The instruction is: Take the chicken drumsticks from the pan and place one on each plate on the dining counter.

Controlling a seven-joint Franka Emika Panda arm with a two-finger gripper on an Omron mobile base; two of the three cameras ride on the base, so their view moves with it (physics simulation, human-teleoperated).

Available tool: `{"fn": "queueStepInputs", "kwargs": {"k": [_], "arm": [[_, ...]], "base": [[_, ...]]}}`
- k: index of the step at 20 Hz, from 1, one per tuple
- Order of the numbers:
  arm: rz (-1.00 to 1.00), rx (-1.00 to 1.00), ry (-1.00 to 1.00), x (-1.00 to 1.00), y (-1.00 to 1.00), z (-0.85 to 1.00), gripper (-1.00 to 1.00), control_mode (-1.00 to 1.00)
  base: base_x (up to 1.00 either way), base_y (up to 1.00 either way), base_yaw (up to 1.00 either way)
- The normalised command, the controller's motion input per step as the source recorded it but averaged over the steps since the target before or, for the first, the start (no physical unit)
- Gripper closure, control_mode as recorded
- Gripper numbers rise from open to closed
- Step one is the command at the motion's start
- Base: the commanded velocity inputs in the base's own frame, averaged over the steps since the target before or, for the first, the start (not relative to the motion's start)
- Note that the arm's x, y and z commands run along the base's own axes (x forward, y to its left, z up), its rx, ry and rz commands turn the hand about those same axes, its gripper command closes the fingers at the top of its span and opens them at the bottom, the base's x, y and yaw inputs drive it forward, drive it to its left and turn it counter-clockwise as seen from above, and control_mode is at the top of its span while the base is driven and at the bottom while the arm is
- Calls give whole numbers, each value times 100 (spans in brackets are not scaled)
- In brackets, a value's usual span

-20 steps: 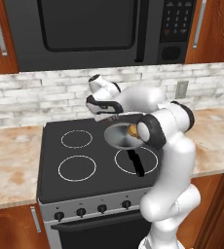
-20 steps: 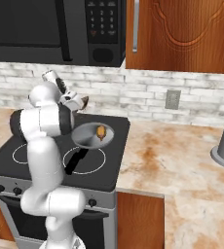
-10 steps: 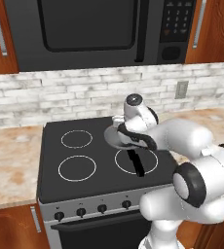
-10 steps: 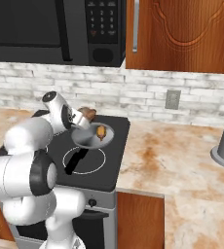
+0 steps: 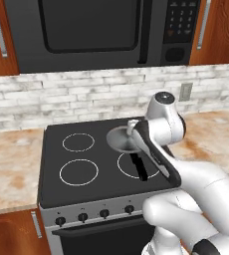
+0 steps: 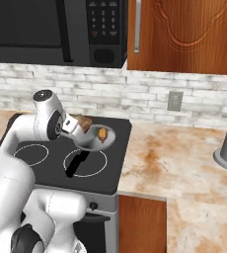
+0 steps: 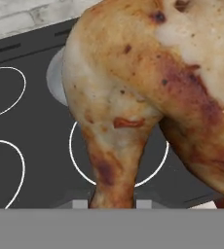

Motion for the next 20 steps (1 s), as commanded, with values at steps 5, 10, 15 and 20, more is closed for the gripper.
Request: {"fn": "queueStepInputs", "kwargs": {"k": [5,10,15,20], "arm": [[0,7,24,-86,0,3,100,-100],[1,-7,15,-23,24,0,100,-100],[2,-3,3,-8,10,0,100,100],[0,0,0,0,0,0,100,100]], "base": [[0,0,0],[0,0,0],[-15,12,15],[-9,23,46]]}}
